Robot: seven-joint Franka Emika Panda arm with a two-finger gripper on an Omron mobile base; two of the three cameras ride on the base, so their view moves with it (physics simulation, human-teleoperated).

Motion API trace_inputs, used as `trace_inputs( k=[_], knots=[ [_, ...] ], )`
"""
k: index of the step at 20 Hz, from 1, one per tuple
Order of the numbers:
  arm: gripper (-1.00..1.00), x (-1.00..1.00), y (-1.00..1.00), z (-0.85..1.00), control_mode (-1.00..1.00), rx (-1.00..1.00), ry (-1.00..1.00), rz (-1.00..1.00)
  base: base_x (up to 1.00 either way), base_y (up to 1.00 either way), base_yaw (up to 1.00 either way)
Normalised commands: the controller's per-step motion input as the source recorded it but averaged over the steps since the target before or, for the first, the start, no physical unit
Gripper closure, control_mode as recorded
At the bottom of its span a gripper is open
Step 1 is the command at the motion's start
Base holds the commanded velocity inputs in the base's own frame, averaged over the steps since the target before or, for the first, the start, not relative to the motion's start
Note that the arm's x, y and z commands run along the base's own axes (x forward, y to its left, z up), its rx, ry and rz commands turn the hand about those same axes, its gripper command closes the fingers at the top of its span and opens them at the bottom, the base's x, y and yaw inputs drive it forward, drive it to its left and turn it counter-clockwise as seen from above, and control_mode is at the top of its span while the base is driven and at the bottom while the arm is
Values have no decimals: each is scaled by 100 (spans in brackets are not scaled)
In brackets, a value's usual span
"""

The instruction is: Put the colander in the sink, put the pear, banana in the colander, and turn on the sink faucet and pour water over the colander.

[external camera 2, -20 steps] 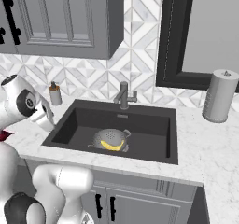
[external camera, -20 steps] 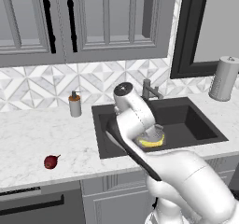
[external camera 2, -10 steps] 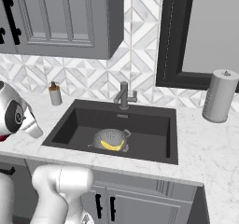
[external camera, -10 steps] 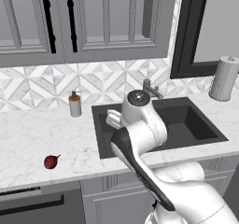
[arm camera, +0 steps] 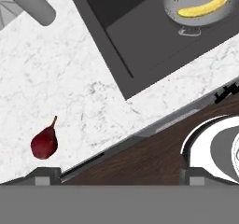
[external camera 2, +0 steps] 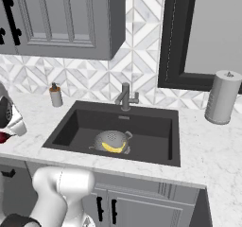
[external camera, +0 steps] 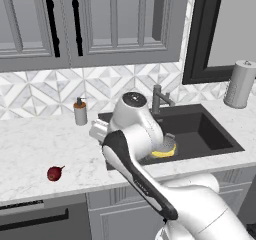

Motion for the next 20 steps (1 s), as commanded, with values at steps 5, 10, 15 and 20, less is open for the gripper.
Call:
trace_inputs(
  k=[5, 10, 15, 20],
  knots=[
    [-100, -8, 83, -7, -100, 1, 11, 6, 0, 0, 0],
    [-100, -1, 69, -35, -100, 0, 0, 3, 0, 0, 0],
    [-100, 3, 41, -67, -100, 0, 0, 5, 0, 0, 0],
    [-100, 14, 18, -44, -100, 1, 0, 6, 0, 0, 0]
  ],
)
